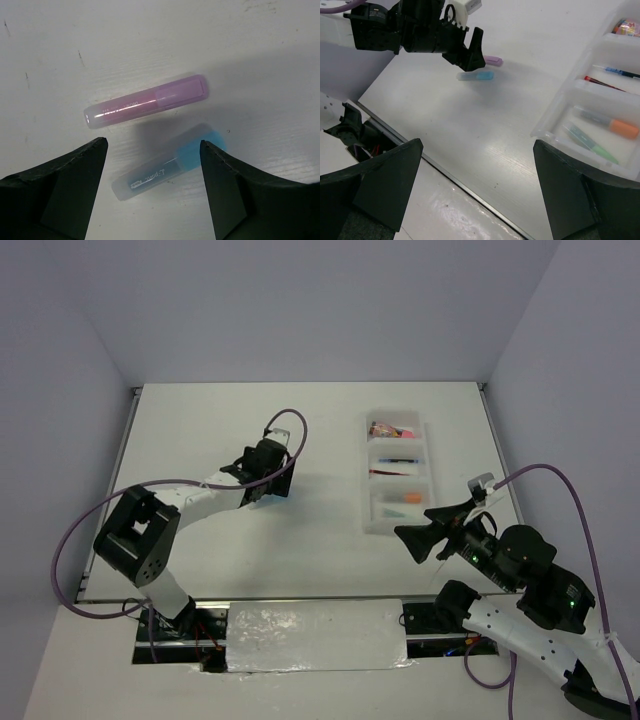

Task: Sort the stationery into containers
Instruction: Pick up the pen from the center of the board.

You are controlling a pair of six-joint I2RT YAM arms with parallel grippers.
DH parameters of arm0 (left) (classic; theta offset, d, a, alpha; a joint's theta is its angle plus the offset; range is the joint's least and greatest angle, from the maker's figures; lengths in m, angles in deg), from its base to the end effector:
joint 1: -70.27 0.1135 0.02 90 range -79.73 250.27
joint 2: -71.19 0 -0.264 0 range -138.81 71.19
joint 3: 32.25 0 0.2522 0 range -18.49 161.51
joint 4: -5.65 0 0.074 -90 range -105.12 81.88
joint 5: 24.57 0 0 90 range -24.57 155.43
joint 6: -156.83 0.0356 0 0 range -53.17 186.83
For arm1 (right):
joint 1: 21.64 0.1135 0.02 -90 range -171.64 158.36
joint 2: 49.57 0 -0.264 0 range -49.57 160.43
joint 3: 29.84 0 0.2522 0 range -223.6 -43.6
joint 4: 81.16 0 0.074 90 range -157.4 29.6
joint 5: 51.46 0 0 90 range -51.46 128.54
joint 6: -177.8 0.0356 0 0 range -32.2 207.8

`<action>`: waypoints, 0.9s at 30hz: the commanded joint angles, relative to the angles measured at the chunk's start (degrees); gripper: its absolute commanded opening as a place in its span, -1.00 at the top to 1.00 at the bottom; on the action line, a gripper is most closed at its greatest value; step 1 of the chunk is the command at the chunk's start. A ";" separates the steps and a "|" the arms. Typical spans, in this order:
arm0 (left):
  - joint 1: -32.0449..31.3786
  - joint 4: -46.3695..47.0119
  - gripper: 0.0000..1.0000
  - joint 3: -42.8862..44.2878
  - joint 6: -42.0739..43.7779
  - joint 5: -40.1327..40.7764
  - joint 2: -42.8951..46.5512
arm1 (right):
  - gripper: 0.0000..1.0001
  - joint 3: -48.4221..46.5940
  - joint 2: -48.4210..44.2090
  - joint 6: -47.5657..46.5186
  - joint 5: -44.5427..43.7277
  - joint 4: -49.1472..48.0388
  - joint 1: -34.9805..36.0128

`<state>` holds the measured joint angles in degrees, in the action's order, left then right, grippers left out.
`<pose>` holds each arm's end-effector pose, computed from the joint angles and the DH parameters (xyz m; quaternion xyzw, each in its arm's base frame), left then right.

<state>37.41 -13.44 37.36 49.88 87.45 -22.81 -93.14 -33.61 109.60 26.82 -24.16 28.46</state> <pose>0.2977 -0.1764 0.1991 0.0501 0.9036 -0.0041 0.4255 0.0340 0.0294 0.3533 -0.1220 0.7532 0.3136 0.5653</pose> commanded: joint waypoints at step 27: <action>1.92 9.01 -0.06 -9.62 -1.86 -17.18 -1.28 | -0.99 -0.56 4.42 -0.62 2.76 -5.36 0.34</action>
<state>39.29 -6.14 28.31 48.57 74.00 -23.05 -92.99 -29.91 109.38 29.02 -26.39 28.46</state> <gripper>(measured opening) 0.553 0.997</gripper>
